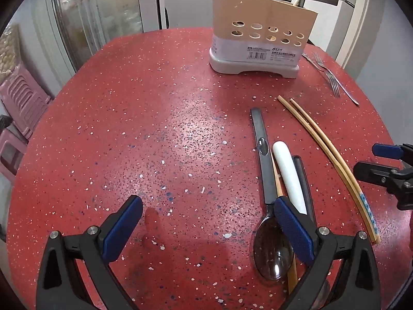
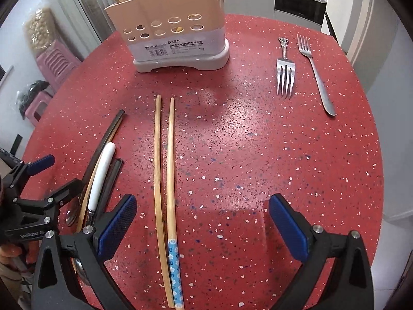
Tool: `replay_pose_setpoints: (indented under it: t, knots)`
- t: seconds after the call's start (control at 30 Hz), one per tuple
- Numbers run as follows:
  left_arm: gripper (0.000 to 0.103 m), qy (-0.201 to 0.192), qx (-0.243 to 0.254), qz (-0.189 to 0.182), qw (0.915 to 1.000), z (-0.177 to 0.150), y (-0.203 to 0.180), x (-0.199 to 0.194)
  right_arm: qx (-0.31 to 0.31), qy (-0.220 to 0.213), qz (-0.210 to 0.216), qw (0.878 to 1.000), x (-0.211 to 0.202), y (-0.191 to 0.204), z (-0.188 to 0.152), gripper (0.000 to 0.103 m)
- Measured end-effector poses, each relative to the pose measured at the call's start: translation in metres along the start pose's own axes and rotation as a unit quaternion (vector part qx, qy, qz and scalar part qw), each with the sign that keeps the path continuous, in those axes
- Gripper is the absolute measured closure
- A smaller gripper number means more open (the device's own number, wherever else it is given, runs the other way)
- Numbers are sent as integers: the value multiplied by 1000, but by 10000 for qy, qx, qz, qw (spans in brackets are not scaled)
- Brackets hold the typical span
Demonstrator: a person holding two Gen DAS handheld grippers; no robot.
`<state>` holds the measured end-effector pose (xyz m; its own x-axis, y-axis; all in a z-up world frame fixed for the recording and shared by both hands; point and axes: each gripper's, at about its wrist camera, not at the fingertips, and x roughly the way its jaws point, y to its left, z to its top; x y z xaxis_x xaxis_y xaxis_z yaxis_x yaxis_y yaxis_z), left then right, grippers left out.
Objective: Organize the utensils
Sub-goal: 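Move both open tools back down to the remaining utensils, then grasp a blue-tipped chopstick with the right tool while the left tool grasps a black-handled spoon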
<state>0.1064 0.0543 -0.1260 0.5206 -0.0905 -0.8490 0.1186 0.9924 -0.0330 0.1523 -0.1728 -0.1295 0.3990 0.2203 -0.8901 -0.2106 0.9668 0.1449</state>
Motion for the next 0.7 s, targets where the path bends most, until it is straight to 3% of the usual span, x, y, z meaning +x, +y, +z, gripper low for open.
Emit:
replay_pose_setpoints:
  t: [0.33, 0.53, 0.7]
  knots:
    - [0, 2, -17, 148, 9999, 2, 8, 1, -115, 25, -321, 9994, 9, 5, 7, 3]
    - [0, -29, -10, -28, 10000, 3, 6, -2, 6, -4, -354, 9994, 13, -1, 10, 4]
    - [0, 14, 63, 57, 10000, 5, 1, 4, -143, 69, -407, 9990, 21, 1, 12, 4]
